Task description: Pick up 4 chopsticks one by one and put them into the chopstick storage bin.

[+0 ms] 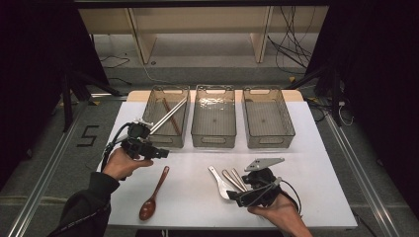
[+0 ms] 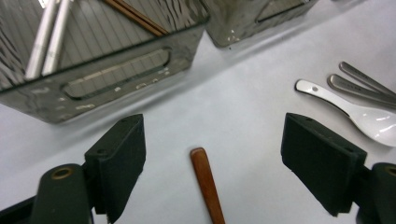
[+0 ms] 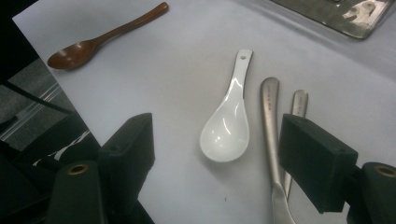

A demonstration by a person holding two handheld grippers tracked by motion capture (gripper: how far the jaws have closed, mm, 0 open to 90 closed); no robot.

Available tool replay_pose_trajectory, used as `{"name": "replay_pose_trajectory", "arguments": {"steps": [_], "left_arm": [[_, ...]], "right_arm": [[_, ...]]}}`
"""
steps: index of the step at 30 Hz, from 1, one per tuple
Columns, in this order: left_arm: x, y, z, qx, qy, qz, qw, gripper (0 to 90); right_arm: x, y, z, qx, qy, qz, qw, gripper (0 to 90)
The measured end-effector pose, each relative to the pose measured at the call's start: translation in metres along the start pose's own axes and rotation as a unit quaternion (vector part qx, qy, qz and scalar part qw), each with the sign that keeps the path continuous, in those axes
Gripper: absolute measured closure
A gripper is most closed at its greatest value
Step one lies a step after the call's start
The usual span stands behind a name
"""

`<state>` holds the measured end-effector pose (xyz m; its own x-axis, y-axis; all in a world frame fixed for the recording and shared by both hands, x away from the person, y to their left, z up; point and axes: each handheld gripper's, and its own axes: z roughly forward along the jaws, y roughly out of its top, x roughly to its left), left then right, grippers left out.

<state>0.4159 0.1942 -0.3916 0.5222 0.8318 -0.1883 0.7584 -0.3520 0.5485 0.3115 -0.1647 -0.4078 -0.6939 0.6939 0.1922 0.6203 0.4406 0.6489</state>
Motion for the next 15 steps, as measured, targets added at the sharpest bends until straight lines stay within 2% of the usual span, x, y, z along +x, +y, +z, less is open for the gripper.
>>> {"name": "replay_pose_trajectory", "arguments": {"steps": [5,15], "left_arm": [[-0.006,-0.010,0.004,0.014,0.002,0.006,0.9999,20.3],[-0.013,-0.026,0.002,0.016,0.009,0.001,0.9998,19.3]], "right_arm": [[-0.002,-0.001,0.001,0.001,0.000,0.001,1.0000,27.9],[-0.002,-0.001,0.001,0.000,0.001,0.000,1.0000,27.9]]}}
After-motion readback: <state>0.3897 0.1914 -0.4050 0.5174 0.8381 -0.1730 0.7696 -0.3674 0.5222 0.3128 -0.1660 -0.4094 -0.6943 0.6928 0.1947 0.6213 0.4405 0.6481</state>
